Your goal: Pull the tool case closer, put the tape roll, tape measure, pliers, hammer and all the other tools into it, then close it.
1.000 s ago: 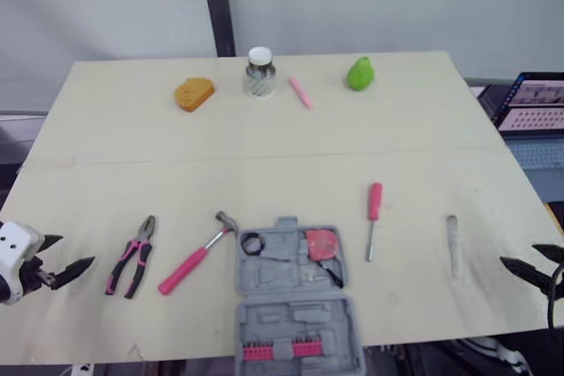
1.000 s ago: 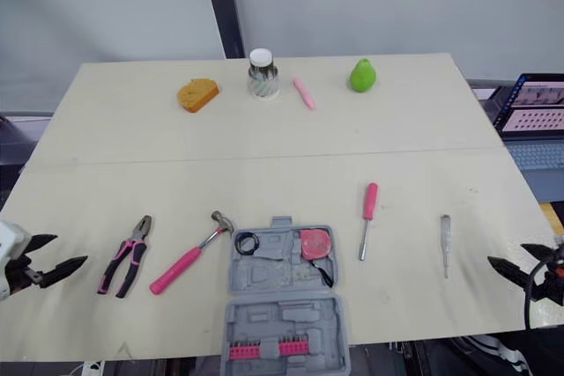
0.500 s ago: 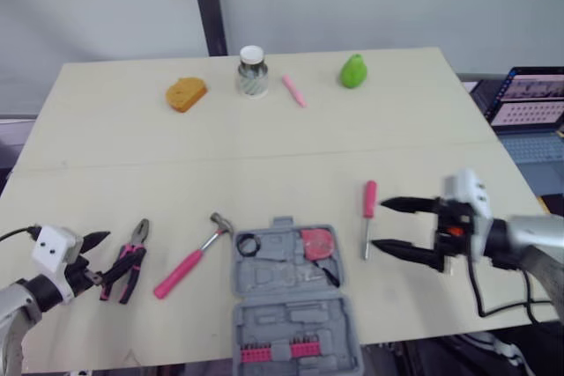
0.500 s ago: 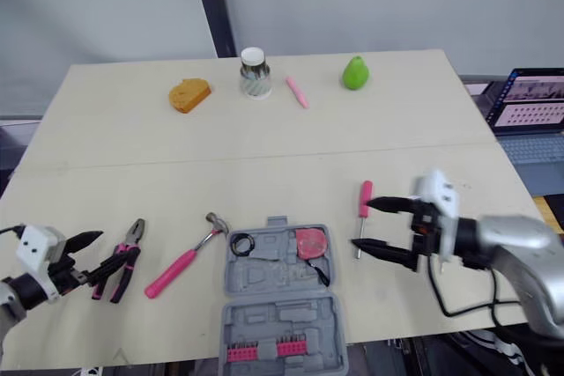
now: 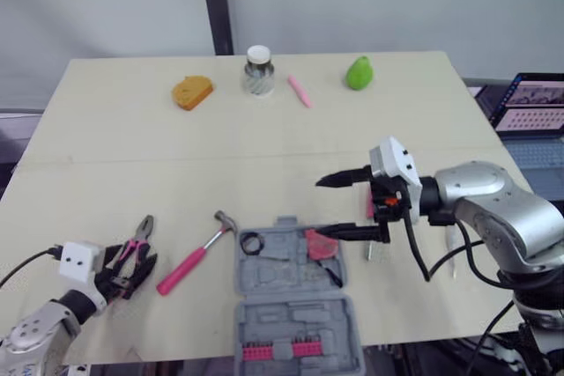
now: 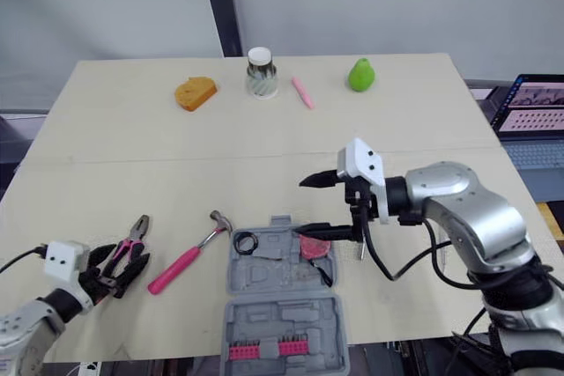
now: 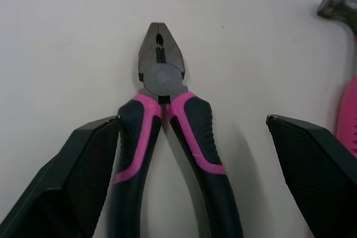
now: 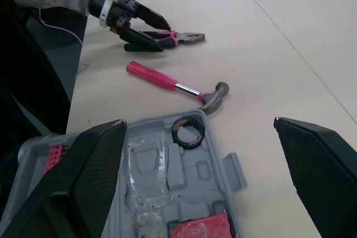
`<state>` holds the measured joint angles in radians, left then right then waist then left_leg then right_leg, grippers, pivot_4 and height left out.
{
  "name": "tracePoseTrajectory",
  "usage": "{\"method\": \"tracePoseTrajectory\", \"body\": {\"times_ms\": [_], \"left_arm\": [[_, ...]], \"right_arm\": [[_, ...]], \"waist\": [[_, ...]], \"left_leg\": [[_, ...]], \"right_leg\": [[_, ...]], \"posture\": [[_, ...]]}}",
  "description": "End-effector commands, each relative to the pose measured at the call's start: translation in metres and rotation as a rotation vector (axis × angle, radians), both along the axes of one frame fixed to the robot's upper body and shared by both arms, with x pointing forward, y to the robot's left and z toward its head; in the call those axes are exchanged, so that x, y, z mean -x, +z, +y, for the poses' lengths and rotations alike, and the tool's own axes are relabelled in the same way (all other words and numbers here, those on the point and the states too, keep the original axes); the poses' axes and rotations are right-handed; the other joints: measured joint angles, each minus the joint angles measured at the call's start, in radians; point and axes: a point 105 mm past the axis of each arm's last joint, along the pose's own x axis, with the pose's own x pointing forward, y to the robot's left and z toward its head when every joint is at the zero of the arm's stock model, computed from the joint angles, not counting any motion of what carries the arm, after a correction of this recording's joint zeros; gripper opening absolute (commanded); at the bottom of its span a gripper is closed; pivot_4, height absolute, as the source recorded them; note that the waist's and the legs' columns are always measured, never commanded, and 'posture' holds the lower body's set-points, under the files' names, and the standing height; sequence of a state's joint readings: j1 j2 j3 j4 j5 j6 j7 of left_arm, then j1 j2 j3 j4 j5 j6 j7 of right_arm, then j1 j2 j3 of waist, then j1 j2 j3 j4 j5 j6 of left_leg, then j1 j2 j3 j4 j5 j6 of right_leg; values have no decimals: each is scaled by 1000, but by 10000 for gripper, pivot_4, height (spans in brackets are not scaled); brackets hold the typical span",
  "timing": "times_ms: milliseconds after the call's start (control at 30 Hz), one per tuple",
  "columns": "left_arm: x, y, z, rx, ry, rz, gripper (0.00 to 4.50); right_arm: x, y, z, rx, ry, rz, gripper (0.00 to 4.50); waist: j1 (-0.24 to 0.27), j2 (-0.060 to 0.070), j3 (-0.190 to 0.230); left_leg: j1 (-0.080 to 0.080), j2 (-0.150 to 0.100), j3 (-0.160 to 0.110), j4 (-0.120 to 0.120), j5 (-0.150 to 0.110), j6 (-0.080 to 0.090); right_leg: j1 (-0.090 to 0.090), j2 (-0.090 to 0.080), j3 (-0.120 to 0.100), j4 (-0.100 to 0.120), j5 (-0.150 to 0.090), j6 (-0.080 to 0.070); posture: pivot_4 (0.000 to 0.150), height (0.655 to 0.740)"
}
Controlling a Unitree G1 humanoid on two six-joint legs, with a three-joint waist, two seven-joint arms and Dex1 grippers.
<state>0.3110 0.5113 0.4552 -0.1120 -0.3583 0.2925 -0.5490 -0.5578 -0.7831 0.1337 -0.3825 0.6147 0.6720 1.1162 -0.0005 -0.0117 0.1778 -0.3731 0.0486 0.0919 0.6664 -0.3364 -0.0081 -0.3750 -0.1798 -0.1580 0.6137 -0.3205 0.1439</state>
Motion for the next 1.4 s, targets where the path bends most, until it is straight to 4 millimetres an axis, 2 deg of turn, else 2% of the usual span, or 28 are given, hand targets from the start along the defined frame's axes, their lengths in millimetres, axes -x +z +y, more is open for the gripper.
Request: {"method": "tracePoseTrajectory", "body": {"times_ms": [33,633,733,800,833,967,1033,1100,1167,1233,1300,1333,1400], "left_arm": [[-2,-1,7,-36,39,15,45000],[-7,-28,9,-119,-15,138,45000],[-8,-28,10,-116,-13,131,36613],[-9,-29,10,-114,-13,133,27114],[-9,-30,10,-114,-13,134,24504],[-10,-32,13,-123,-16,126,24617],[-11,-27,12,-142,-63,123,24617],[-22,3,1,-125,-163,28,24617],[-25,15,-4,-115,-202,-11,24617],[-46,52,-28,-196,-406,-82,24617],[-60,78,-56,-260,-594,-112,24617],[-64,83,-64,-268,-649,-110,24617],[-70,91,-94,-311,-835,-78,24617]], "right_arm": [[3,11,7,-7,53,-44,44729],[2,16,8,-15,42,-63,44729],[3,15,7,-15,40,-61,45000],[2,15,6,-15,36,-60,45000],[2,14,5,-15,35,-60,45000],[2,13,3,-20,32,-56,45000],[2,11,1,-21,27,-53,45000],[0,8,0,-19,16,-50,45000],[-1,6,-1,-19,13,-51,45000],[-10,-4,-1,16,-5,-71,45000],[-17,-13,1,60,-2,-97,45000],[-18,-15,3,75,6,-108,45000],[-23,-19,12,116,24,-159,45000]], "waist": [[0,0,0],[6,3,-2],[8,4,-3],[8,4,-3],[8,4,-3],[11,6,-4],[12,6,-4],[10,6,-4],[7,5,-3],[8,2,-1],[22,-3,0],[25,-3,0],[23,-2,-1]], "left_leg": [[0,0,0,0,0,0],[2,0,0,0,0,0],[2,0,0,1,0,0],[2,0,0,1,0,0],[2,0,1,1,0,0],[3,0,1,0,0,0],[3,0,1,0,0,0],[3,0,1,0,0,0],[2,0,1,0,0,0],[1,0,1,0,0,0],[-1,0,0,1,1,-1],[-2,0,-1,2,1,-2],[-2,0,1,4,1,-1]], "right_leg": [[0,0,0,0,0,0],[0,-1,1,3,0,0],[0,-1,1,4,0,0],[0,-1,1,4,0,0],[0,-1,1,4,0,0],[0,-1,0,5,0,0],[0,-1,0,5,0,0],[0,-1,0,5,0,0],[-1,-1,0,5,0,0],[-1,-1,0,4,0,0],[-2,0,-2,5,0,0],[-3,0,-2,5,0,-1],[-2,0,0,5,0,-1]], "posture": [[1500,7400],[1500,7400],[1500,7400],[1500,7400],[1500,7400],[1500,7400],[1500,7400],[1500,7400],[1500,7400],[1500,7400],[1500,7400],[1500,7400],[1500,7400]]}}
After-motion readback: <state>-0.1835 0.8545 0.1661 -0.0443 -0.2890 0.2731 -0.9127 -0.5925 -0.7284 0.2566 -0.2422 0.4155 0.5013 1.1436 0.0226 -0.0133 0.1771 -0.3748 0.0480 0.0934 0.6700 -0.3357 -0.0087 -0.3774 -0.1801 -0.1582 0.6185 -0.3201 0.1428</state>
